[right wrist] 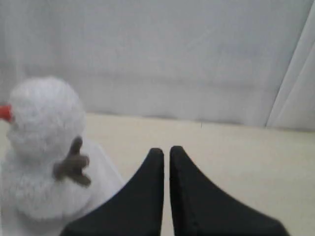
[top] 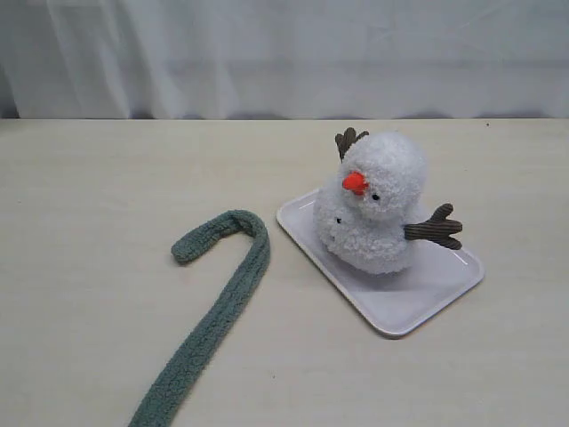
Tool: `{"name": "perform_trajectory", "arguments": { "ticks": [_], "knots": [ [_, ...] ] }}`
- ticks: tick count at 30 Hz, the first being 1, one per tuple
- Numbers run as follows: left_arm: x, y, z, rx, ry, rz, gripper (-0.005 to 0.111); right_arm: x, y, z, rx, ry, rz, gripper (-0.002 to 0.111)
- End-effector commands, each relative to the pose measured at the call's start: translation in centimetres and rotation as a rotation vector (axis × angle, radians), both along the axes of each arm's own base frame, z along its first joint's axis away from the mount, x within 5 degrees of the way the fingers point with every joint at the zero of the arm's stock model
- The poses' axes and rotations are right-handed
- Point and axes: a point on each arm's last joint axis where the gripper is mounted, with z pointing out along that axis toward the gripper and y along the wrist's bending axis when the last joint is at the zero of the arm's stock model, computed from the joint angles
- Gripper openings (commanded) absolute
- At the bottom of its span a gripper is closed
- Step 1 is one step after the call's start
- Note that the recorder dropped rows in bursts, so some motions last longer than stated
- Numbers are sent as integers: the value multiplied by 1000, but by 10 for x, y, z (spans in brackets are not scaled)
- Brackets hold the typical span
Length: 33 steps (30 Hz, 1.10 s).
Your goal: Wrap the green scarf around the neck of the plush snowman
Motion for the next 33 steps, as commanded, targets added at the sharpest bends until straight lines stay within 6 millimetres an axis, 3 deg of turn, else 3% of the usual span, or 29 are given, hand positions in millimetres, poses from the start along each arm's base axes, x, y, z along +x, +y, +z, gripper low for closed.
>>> {"name": "perform_trajectory", "arguments": {
  "ticks": [1, 4, 7, 9, 14, 17, 18, 20, 24, 27, 30, 33],
  "knots": [
    [0, 0, 0, -6, -9, 6, 0, -3, 1, 23, -12, -258, 10, 4],
    [0, 0, 0, -6, -9, 6, 0, -8, 2, 39, 6, -444, 22, 4],
    [0, 0, 0, -6, -9, 6, 0, -16, 1, 54, 294, -631, 98, 4],
    [0, 0, 0, -6, -9, 6, 0, -21, 2, 60, 398, -704, 158, 4],
    [0, 0, 0, -6, -9, 6, 0, -30, 14, 68, 287, -818, 284, 4],
    [0, 0, 0, -6, -9, 6, 0, -25, 13, 73, 360, -696, 277, 4],
    [0, 0, 0, -6, -9, 6, 0, -23, 12, 83, 328, -587, 233, 4],
    [0, 0, 0, -6, -9, 6, 0, -26, 11, 96, 308, -527, 197, 5],
    [0, 0, 0, -4, -9, 6, 0, -21, 9, 124, 261, -460, 150, 25],
    [0, 0, 0, -4, -9, 6, 0, 2, 0, 147, 244, -312, 28, 56],
    [0, 0, 0, -4, -9, 6, 0, 28, -12, 156, 171, -109, -126, 61],
    [0, 0, 0, -4, -9, 6, 0, 68, -22, 154, 126, 281, -259, 61]
  ]
}}
